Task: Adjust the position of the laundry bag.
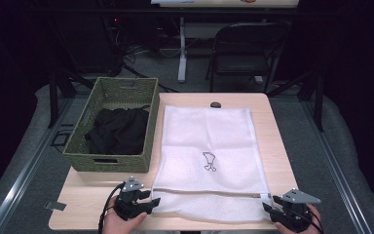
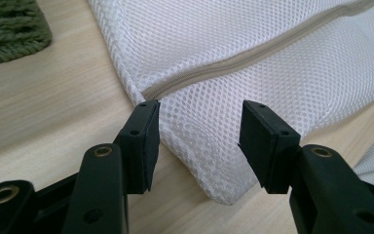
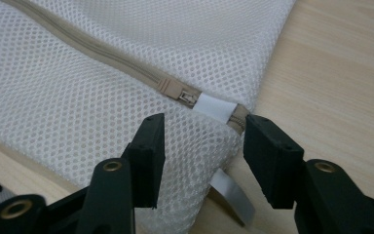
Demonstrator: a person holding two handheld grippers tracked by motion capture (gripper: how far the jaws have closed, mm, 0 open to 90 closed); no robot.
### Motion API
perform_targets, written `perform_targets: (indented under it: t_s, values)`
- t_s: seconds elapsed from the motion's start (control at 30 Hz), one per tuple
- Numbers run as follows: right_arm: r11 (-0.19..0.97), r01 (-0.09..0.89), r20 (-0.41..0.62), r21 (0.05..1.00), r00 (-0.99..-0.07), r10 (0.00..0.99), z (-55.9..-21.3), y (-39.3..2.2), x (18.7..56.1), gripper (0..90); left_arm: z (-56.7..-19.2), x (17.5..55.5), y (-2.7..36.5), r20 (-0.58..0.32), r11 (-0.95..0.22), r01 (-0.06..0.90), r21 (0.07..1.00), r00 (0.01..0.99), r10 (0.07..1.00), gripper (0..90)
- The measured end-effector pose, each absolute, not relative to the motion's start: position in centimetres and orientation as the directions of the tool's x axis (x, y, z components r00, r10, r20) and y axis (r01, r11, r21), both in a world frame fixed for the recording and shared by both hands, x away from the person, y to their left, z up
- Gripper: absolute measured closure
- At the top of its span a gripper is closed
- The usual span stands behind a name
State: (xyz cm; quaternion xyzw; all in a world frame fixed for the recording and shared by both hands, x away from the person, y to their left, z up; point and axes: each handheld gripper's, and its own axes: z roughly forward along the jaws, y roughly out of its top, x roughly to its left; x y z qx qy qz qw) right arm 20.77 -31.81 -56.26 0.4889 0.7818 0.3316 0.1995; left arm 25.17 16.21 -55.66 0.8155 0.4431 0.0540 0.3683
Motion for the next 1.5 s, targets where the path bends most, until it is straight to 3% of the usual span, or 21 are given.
perform_targets:
  t_s: [0.83, 1.07, 1.5]
  values:
    - [0.247, 0.586, -0.011, 0.772, -0.376, 0.926, -54.7, -32.7, 20.8, 43.0, -51.9, 25.8, 16.4, -0.218, -0.297, 0.602, 0.741, 0.635, 0.741, 49.8]
    - [0.223, 0.572, 0.019, 0.790, -0.386, 0.922, -53.2, -32.7, 21.7, 42.6, -49.5, 26.3, 15.2, -0.178, -0.299, 0.546, 0.783, 0.657, 0.733, 49.5]
    - [0.253, 0.527, -0.006, 0.812, -0.425, 0.905, -50.7, -30.4, 24.1, 42.8, -47.1, 27.9, 11.6, -0.192, -0.308, 0.512, 0.802, 0.709, 0.678, 49.1]
